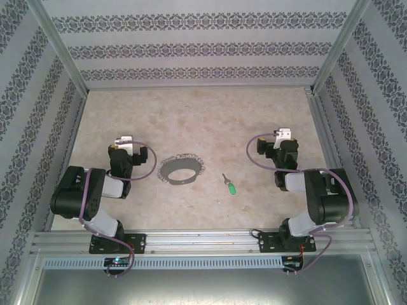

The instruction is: Put the keys on the keyring

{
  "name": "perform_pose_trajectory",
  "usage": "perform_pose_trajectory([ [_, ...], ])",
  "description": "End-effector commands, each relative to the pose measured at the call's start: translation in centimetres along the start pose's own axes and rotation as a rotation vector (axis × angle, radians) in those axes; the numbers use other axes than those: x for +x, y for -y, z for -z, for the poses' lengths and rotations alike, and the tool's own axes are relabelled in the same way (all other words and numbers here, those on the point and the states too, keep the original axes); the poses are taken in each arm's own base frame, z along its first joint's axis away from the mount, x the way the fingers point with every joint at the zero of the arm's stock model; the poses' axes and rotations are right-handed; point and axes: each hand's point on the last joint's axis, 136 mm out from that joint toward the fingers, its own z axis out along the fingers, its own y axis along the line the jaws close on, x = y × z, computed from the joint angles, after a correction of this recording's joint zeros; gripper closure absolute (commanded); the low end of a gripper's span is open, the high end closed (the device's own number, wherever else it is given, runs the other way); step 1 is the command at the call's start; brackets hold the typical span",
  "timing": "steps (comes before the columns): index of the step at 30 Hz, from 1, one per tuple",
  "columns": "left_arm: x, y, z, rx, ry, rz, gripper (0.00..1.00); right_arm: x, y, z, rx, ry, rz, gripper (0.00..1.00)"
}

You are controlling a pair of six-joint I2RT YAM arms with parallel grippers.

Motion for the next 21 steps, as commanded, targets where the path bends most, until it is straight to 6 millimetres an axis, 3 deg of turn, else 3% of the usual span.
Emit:
perform_pose_trajectory([
  [1,-1.39,-0.07,-0.21,-0.004,0.045,0.008,0.00,-1.26,-0.15,-0.02,-0.015,0.035,-0.003,0.02],
  [21,-1.74,0.74,-0.22,0.043,0.039,-0.010,0.00,-1.29,-0.08,0.01,-0.023,0.036,-0.012,0.02],
])
